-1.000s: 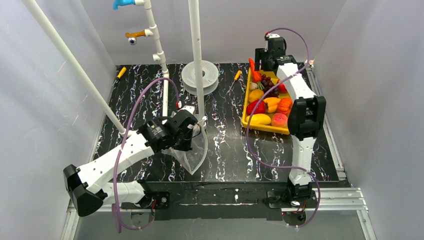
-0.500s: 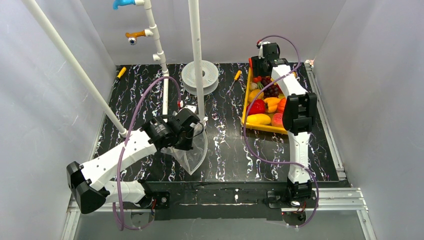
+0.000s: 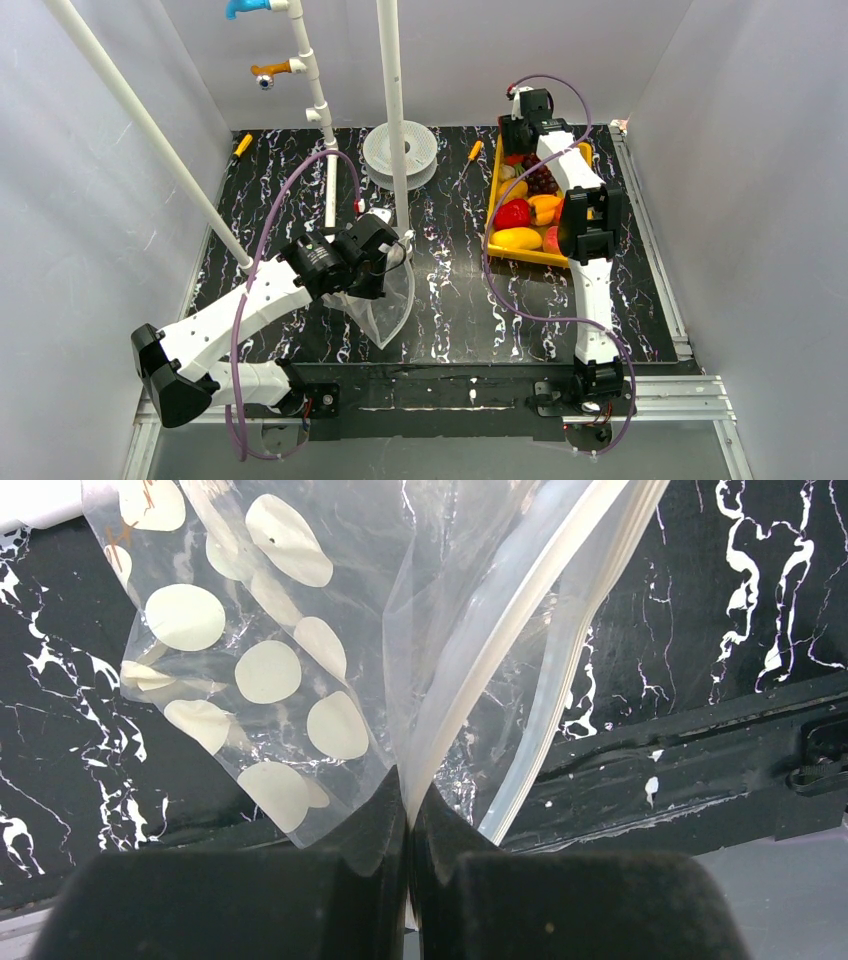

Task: Place the food in the zip-top bag and seal the zipper
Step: Pick up the fake vegetable from the bin.

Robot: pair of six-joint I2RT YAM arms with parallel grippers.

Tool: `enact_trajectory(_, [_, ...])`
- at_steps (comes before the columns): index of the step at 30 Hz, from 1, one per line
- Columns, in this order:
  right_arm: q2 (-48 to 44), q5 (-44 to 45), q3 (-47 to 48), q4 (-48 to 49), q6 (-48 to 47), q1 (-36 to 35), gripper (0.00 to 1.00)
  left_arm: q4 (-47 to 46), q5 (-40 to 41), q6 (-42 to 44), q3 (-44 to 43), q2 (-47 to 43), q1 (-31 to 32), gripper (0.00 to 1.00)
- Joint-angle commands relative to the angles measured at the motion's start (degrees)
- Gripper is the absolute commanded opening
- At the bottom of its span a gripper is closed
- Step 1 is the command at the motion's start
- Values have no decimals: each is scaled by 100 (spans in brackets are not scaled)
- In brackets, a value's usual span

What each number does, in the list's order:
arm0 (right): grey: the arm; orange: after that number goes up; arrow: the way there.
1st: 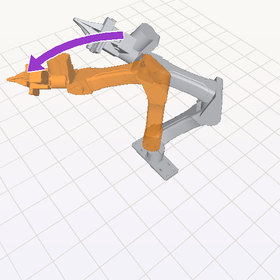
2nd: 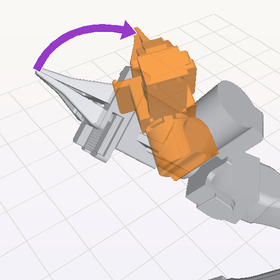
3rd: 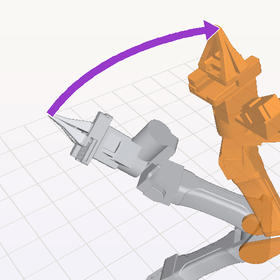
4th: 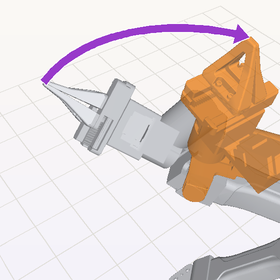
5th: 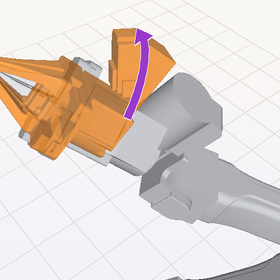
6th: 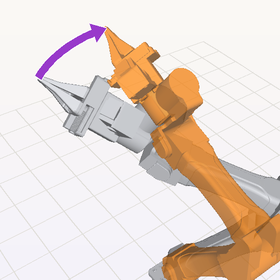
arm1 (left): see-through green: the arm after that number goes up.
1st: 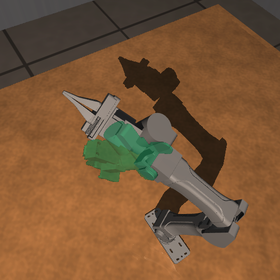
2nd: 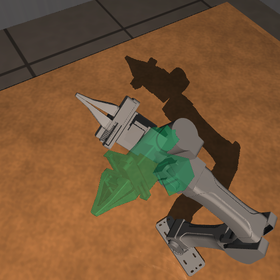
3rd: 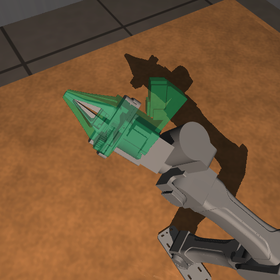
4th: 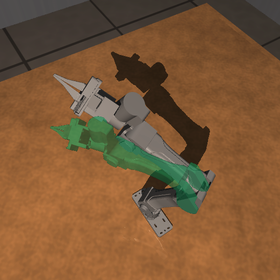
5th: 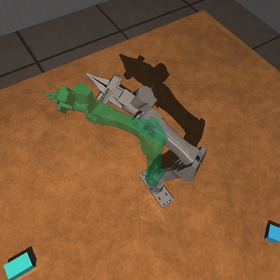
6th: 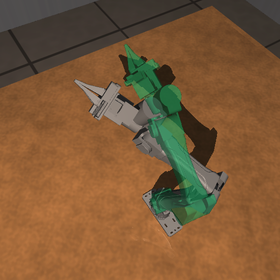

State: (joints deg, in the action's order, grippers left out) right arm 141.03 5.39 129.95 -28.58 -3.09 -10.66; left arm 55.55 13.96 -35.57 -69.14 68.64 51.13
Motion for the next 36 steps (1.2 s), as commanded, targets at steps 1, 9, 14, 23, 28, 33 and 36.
enact_trajectory(1, [100, -42, 277, 299, -155, -61, 55, 224, 114, 64, -202, -99, -28, 0])
enact_trajectory(9, [128, 28, 141, 468, -145, -105, 54, 270, 132, 121, -297, -12, -42, 0])
enact_trajectory(14, [213, 60, 153, 484, -224, -110, 55, 262, 99, 118, -300, 17, -51, 0])
enact_trajectory(23, [323, 41, 345, 351, -249, -112, 64, 292, 72, 104, -380, 6, -51, 0])
enact_trajectory(28, [326, -2, 361, 353, -267, -112, 42, 312, 85, 88, -396, -71, -49, 0])
enact_trajectory(33, [74, 130, 295, 353, -238, -128, 36, 350, 107, 71, -366, -115, -49, 0])
enact_trajectory(36, [-259, 236, 234, 355, -265, -145, 34, 322, 93, 55, -331, -98, -51, 0])
